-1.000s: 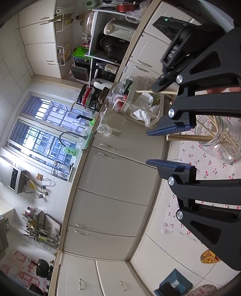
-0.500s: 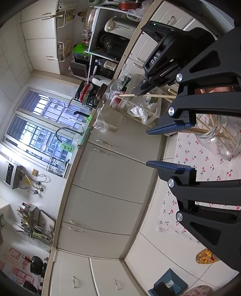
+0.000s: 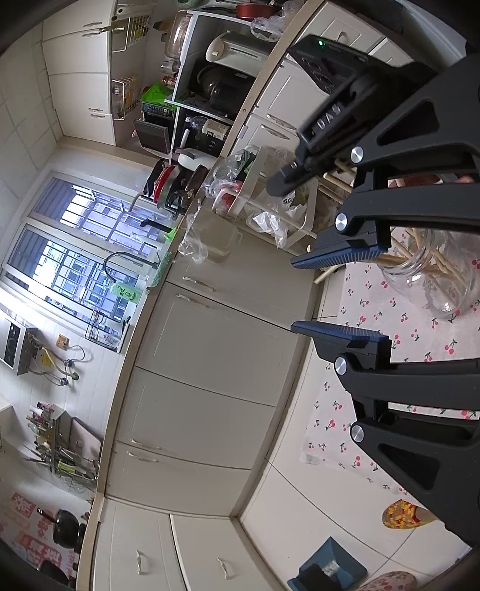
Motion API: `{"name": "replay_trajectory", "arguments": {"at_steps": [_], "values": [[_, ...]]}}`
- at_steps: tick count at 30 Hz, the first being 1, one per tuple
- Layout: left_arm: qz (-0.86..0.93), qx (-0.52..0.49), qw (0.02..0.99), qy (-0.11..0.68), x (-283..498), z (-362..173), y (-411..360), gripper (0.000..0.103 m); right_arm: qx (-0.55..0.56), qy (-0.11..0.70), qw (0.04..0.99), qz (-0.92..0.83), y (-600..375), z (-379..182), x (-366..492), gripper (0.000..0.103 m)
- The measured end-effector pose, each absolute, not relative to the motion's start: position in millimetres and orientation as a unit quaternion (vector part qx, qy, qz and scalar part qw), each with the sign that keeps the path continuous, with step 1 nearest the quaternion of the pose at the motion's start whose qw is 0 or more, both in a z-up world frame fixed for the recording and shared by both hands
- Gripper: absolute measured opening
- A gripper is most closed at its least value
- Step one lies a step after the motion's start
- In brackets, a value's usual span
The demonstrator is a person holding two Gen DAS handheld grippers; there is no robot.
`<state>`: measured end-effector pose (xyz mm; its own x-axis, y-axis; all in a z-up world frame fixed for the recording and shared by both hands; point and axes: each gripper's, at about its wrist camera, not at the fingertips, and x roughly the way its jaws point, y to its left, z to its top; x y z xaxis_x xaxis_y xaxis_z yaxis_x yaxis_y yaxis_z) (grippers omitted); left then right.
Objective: Organize utensils
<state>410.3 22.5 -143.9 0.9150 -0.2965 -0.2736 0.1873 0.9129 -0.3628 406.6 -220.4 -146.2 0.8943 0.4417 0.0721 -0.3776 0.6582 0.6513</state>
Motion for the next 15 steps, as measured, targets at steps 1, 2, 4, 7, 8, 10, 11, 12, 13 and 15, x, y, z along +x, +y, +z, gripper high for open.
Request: {"name": "replay_trajectory", "arguments": {"at_steps": [1,2,4,7,8,10,11,12,13,15], "values": [[-0.125,-0.166,0.964,0.163,410,-144,23,0.028,0.346,0.048,0.909,0.226,-222,-145,404,0.01],[-0.125,-0.166,0.964,0.163,409,-144,23,0.028,0.345,0.049,0.91,0.227,-223,-144,402,0.02],[-0.125,-0.166,0.964,0.164,410,-144,23,0.029,0.337,0.06,0.913,0.22,-225,-147,396,0.03],[-0.125,-0.165,0.964,0.166,409,-144,23,0.031,0.336,0.069,0.912,0.222,-232,-156,388,0.03],[-0.124,-0.164,0.964,0.167,407,-144,23,0.031,0.336,0.073,0.912,0.222,-234,-155,384,0.03],[-0.123,-0.161,0.965,0.168,404,-144,23,0.033,0.36,0.088,0.9,0.228,-246,-152,378,0.041],[-0.122,-0.158,0.965,0.17,402,-144,23,0.034,0.367,0.088,0.898,0.227,-252,-149,372,0.048],[-0.121,-0.157,0.965,0.171,400,-145,25,0.035,0.37,0.086,0.897,0.226,-260,-144,366,0.05],[-0.119,-0.157,0.965,0.173,398,-147,28,0.036,0.37,0.081,0.898,0.222,-272,-137,358,0.055],[-0.113,-0.155,0.964,0.181,396,-153,34,0.036,0.368,0.082,0.902,0.211,-290,-128,351,0.065]]}}
